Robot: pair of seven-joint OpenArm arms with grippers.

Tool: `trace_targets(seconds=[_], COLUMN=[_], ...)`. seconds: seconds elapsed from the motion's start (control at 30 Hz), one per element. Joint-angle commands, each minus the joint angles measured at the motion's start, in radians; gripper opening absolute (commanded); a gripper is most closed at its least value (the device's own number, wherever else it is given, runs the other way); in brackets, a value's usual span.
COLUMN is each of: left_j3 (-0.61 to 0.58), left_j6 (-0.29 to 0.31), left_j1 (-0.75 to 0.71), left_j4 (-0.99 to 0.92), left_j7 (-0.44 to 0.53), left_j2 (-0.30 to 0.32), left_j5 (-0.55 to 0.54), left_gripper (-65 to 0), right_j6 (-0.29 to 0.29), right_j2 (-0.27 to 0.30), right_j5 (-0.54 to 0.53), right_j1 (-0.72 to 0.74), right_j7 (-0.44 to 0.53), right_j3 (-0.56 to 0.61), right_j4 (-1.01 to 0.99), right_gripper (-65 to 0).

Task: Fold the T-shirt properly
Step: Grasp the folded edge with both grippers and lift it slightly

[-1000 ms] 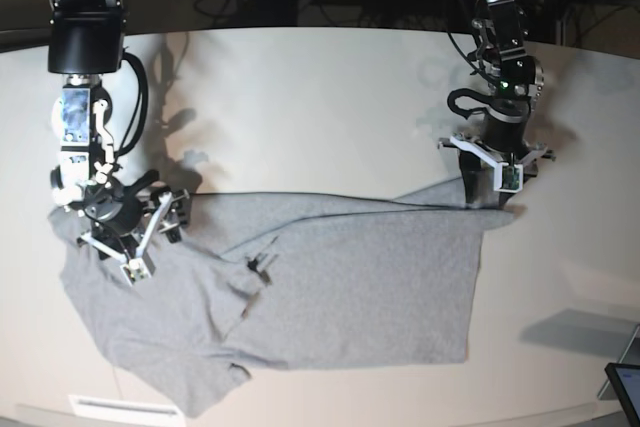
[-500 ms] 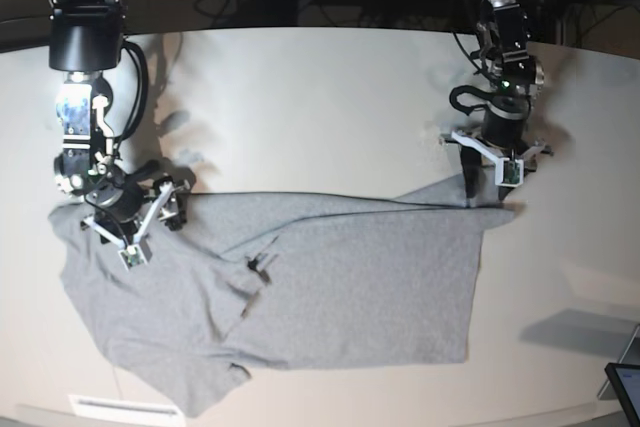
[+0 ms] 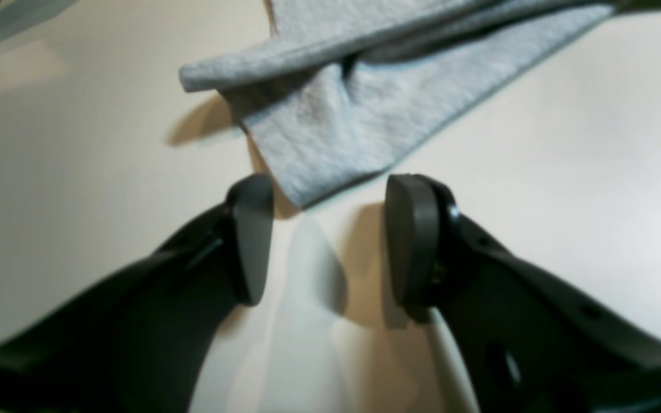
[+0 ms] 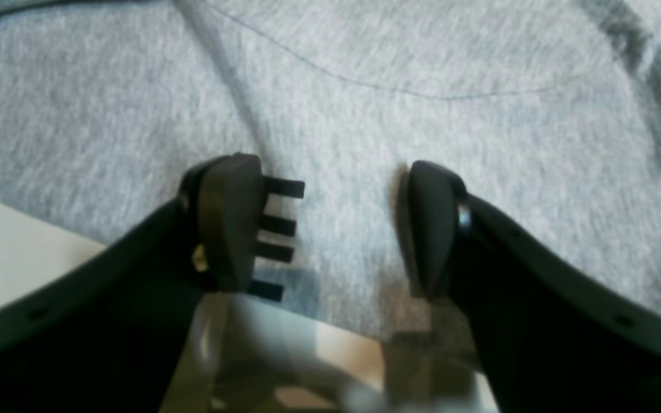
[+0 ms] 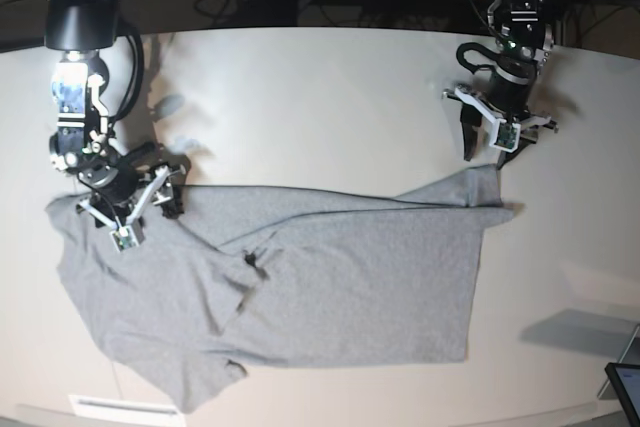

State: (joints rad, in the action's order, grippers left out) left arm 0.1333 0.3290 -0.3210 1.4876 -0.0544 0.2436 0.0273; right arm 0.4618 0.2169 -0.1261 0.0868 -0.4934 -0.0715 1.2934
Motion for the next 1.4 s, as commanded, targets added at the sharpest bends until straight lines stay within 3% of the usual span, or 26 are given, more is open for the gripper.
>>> trace_targets(seconds=[0.0,0.1,0.2,0.27,0.47,0.73,0.97,1.07,1.17,1.37], left_j3=[0.002,0.002,0.004,0.004,-0.007,-0.008,-0.01,-0.01,0.001,0.001], left_j6=[0.008,0.005,0.003,0.002,0.003,0.005,0.009,0.012,0.069,0.075], left_j1=[-0.013,-0.011,0.043,0.101,0.211,0.268,0.194,0.162,0.13,0.044], left_j4=[0.04,0.132,0.166,0.138,0.032,-0.11,-0.152,-0.149,-0.149,-0.054], left_j7=[-0.011,-0.014,-0.098,-0.14,-0.143,-0.143,-0.146,-0.189,-0.209,-0.209], left_j2=[0.017,0.015,0.017,0.01,-0.025,-0.039,-0.034,-0.03,-0.028,-0.013], left_j5=[0.01,-0.077,-0.162,-0.148,-0.054,-0.054,-0.054,-0.054,-0.054,-0.054], left_gripper=[-34.1,-34.1,-34.1,-34.1,-34.1,-34.1,-34.1,-34.1,-34.1,-34.1], right_j6=[0.012,0.012,0.01,0.01,0.01,0.01,0.005,0.01,0.012,0.012], right_j2=[0.011,0.011,0.011,0.011,0.011,0.013,0.04,0.039,0.039,0.04], right_j5=[0.049,0.05,0.052,0.053,0.053,0.053,0.055,0.055,0.055,0.055], right_j1=[-0.011,-0.015,-0.015,-0.014,-0.014,-0.02,-0.052,-0.06,-0.083,-0.12], right_j7=[-0.077,-0.084,-0.084,-0.084,-0.084,-0.084,-0.084,-0.084,-0.086,-0.084], right_j3=[0.002,0.002,0.002,0.002,0.002,0.002,-0.003,-0.069,-0.09,-0.09], right_j4=[0.019,0.058,0.062,0.061,0.058,0.061,0.064,0.064,0.064,0.071], right_gripper=[-27.1,-27.1,-27.1,-27.1,-27.1,-27.1,-27.1,-27.1,-27.1,-27.1])
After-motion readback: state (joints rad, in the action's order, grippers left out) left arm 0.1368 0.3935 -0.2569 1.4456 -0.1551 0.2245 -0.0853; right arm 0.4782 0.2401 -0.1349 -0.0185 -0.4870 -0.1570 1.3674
